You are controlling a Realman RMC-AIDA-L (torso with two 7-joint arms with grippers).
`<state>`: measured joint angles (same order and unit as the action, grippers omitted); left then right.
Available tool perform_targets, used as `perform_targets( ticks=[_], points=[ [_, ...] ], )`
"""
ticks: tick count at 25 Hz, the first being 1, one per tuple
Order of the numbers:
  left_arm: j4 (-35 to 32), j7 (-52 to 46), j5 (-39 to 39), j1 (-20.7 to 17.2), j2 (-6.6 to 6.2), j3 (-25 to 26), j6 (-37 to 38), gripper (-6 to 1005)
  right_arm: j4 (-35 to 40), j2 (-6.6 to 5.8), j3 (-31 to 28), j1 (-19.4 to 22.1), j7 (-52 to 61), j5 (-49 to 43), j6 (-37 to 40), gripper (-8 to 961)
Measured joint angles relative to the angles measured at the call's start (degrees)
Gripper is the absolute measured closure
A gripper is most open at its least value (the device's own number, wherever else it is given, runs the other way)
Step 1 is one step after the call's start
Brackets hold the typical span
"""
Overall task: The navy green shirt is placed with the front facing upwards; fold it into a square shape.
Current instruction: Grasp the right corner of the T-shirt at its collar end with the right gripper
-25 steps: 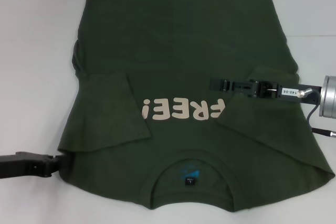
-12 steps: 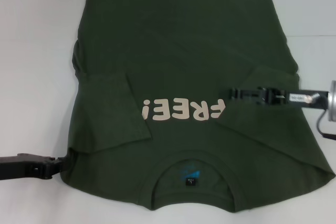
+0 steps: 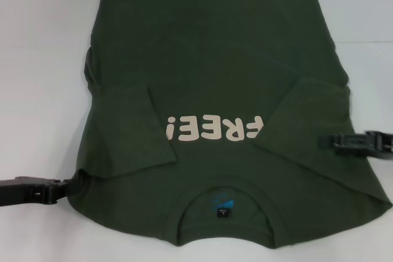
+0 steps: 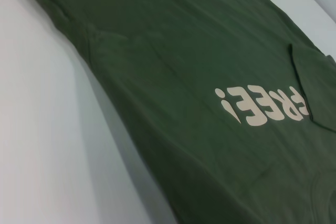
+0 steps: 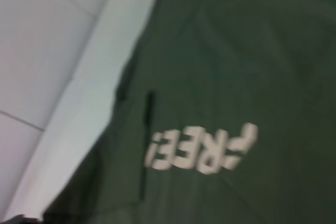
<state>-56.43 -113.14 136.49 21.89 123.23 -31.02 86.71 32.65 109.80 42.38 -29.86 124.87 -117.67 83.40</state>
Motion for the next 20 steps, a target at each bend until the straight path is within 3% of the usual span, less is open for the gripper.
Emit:
perform_targets(
  ticks=[5, 10, 20],
  points=[
    [0.07, -0.53, -0.01, -0.09, 0.31, 0.18, -0.06, 998, 0.03, -1.96, -0.47, 3.72, 1.81, -1.39, -0.01, 59],
    [0.34, -0.55, -0.04, 0.00, 0.61, 0.18, -0.09, 998, 0.05, -2.92, -1.67, 6.74, 2.00, -2.90, -0.03, 59],
    [1.70, -0.58, -0.10, 1.00, 0.69, 0.07, -0.23, 999, -0.10, -2.44, -2.54, 7.19, 2.04, -6.39, -0.17, 59]
  ],
)
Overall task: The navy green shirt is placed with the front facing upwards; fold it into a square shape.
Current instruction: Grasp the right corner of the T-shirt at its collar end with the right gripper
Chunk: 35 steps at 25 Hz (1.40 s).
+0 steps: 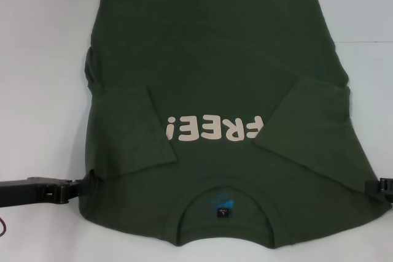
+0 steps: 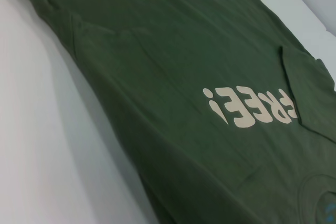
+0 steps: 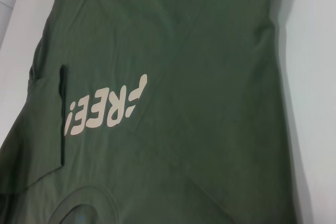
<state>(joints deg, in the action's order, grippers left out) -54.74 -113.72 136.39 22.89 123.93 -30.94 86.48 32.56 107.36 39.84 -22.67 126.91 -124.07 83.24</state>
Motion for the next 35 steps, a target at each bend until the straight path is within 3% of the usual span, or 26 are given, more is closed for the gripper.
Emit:
perform_targets(
  ticks=[18, 35],
  points=[
    [-0.02, -0.09, -0.09, 0.27, 0.00, 0.10, 0.00, 999, -0.47, 0.16, -0.01, -0.26, 0.26, -0.12, 5.73, 69],
    [-0.02, -0.17, -0.35, 0.55, 0.00, 0.10, -0.70, 998, -0.50, 0.32, -2.00, -0.57, 0.46, -0.11, 4.37, 87]
  ],
)
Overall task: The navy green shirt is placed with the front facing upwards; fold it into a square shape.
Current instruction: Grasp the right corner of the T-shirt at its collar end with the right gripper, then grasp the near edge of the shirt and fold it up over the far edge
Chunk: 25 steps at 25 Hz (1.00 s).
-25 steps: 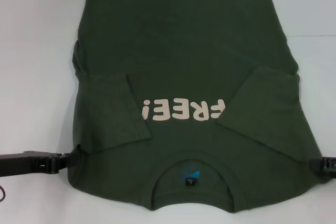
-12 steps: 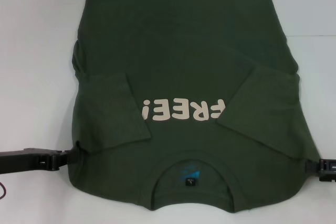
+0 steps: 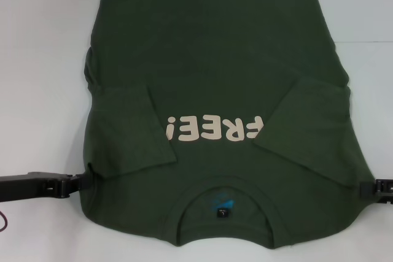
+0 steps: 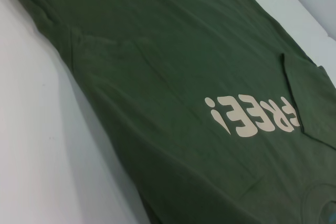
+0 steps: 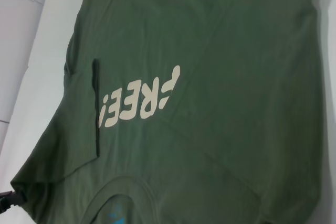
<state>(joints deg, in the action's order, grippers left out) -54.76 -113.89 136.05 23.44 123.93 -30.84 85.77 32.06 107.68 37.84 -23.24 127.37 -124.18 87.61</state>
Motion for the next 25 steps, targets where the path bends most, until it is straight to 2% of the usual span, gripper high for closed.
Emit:
perform_targets(
  ticks=[2, 4, 15, 25],
  points=[
    [0.00, -0.01, -0.01, 0.12, 0.00, 0.00, 0.00, 998, 0.00, -0.01, 0.14, 0.04, -0.03, 0.00, -0.30, 89],
    [0.00, -0.01, -0.01, 0.25, -0.02, 0.00, 0.00, 998, -0.05, -0.01, 0.33, 0.09, 0.15, 0.00, -0.60, 288],
    [0.00, -0.75, 0.00, 0.47, -0.27, -0.06, 0.16, 998, -0.01, 0.68, 0.05, 1.55, 0.05, -0.04, -1.79, 776],
    [-0.53, -2.38, 0.44, -0.30, -0.56, -0.16, 0.63, 999, 0.05, 1.37, -3.46, 3.42, -3.92, 0.06, -1.13, 901]
  ],
)
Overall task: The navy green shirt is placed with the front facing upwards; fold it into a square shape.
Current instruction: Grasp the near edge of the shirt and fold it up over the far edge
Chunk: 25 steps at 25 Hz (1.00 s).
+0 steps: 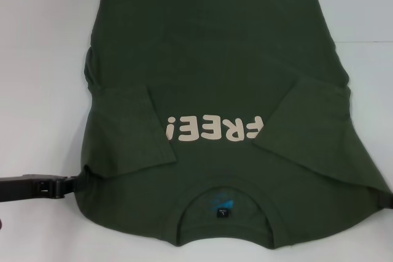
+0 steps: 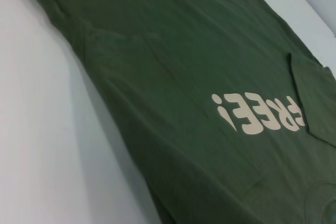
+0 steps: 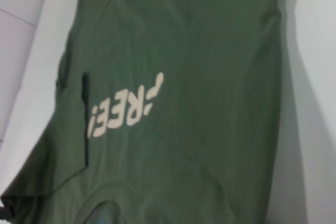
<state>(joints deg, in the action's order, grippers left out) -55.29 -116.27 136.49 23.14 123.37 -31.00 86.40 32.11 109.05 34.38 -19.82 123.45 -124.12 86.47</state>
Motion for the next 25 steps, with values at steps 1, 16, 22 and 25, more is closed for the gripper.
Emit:
perform_targets(
  ticks=[1, 16, 22, 25],
  points=[
    [-0.25, -0.28, 0.02, -0.13, -0.04, 0.02, 0.02, 999, 0.00, 0.06, -0.67, 0.24, -0.69, 0.13, 0.35, 914],
    [-3.08, -2.62, 3.24, -1.77, -1.42, 4.95, 9.11, 999, -0.09, 0.78, -8.85, 2.84, -10.21, 0.25, 8.27, 915],
    [-4.97, -2.46, 4.21, -3.31, -1.50, 6.43, 14.52, 999, 0.35, 0.79, -10.51, 4.63, -13.25, 0.07, 12.03, 914],
    [-6.51, -2.80, 4.61, -4.28, -1.36, 7.08, 16.63, 998, 0.41, 0.55, -10.58, 5.85, -14.98, 0.07, 13.64, 915]
  ],
)
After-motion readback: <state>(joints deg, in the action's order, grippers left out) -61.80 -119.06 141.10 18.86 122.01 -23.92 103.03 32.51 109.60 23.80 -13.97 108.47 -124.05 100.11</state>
